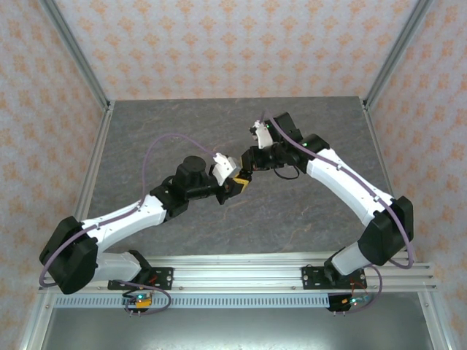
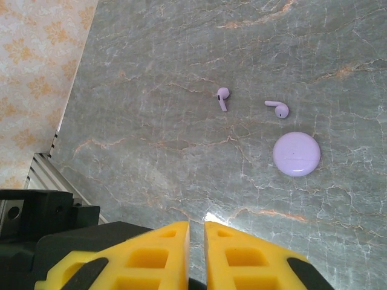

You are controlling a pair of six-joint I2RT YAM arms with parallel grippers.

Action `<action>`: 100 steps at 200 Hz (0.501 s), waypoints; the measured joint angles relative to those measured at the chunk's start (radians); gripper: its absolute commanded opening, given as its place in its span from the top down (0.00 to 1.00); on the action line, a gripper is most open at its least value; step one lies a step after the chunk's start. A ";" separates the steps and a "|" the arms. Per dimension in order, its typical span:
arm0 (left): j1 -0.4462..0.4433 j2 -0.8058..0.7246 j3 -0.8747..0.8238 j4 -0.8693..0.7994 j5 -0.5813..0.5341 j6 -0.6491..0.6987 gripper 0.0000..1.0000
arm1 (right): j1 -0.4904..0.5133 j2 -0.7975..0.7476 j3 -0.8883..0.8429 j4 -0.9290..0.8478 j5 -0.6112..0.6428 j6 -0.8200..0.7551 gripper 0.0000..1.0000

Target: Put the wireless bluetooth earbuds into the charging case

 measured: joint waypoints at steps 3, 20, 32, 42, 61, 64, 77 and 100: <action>0.000 0.002 0.000 -0.001 -0.003 -0.003 0.80 | 0.000 0.000 0.000 0.000 0.000 0.000 0.85; 0.000 0.004 0.000 -0.014 -0.026 -0.011 0.80 | 0.000 0.000 -0.007 0.000 0.000 0.000 0.85; 0.000 0.008 0.000 -0.019 -0.043 -0.015 0.80 | 0.000 0.000 -0.012 -0.001 -0.004 0.000 0.85; 0.000 0.011 0.004 -0.019 -0.053 -0.018 0.80 | 0.001 0.000 -0.018 -0.003 -0.009 0.000 0.85; 0.000 0.015 0.012 -0.024 -0.067 -0.028 0.80 | 0.002 0.000 -0.020 0.000 -0.008 0.000 0.85; 0.000 0.015 0.013 -0.024 -0.068 -0.031 0.80 | 0.002 0.000 -0.020 0.001 -0.006 0.000 0.84; 0.000 0.017 0.015 -0.028 -0.071 -0.034 0.79 | 0.002 0.000 -0.020 0.003 0.005 0.001 0.80; 0.000 0.037 0.036 -0.034 -0.089 -0.053 0.78 | 0.003 -0.008 -0.021 0.002 0.089 0.013 0.69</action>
